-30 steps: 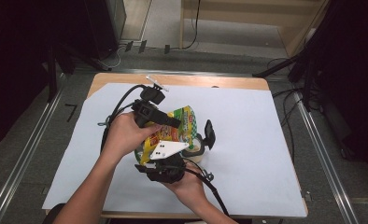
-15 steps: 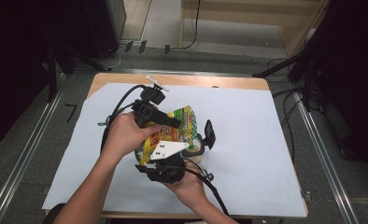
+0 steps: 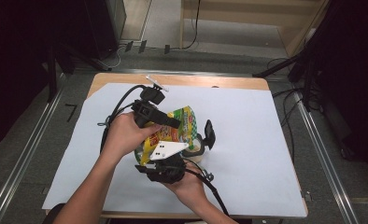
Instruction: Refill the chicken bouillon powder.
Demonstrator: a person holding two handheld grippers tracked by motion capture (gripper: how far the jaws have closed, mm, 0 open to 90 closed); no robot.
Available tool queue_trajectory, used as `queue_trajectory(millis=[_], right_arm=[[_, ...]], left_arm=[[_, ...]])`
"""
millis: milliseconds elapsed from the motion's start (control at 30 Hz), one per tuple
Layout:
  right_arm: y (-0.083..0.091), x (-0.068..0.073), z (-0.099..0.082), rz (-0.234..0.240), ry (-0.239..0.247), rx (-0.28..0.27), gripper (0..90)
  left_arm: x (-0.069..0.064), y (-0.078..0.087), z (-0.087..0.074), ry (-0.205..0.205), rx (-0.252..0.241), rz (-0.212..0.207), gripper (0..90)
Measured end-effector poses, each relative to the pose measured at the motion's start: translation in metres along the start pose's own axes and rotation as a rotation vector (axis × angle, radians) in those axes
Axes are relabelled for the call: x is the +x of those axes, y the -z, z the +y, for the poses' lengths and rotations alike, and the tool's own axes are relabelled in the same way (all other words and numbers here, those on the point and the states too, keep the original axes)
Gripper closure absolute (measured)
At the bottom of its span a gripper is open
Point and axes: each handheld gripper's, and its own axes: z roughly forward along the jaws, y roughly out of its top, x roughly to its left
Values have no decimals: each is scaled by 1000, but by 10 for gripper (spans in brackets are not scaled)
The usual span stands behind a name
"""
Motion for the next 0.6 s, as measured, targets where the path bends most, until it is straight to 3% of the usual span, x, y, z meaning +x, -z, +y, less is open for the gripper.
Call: queue_trajectory(millis=[600], right_arm=[[-1,0,0,-2,7,3,711]], left_arm=[[1,0,-1,4,5,1,717]])
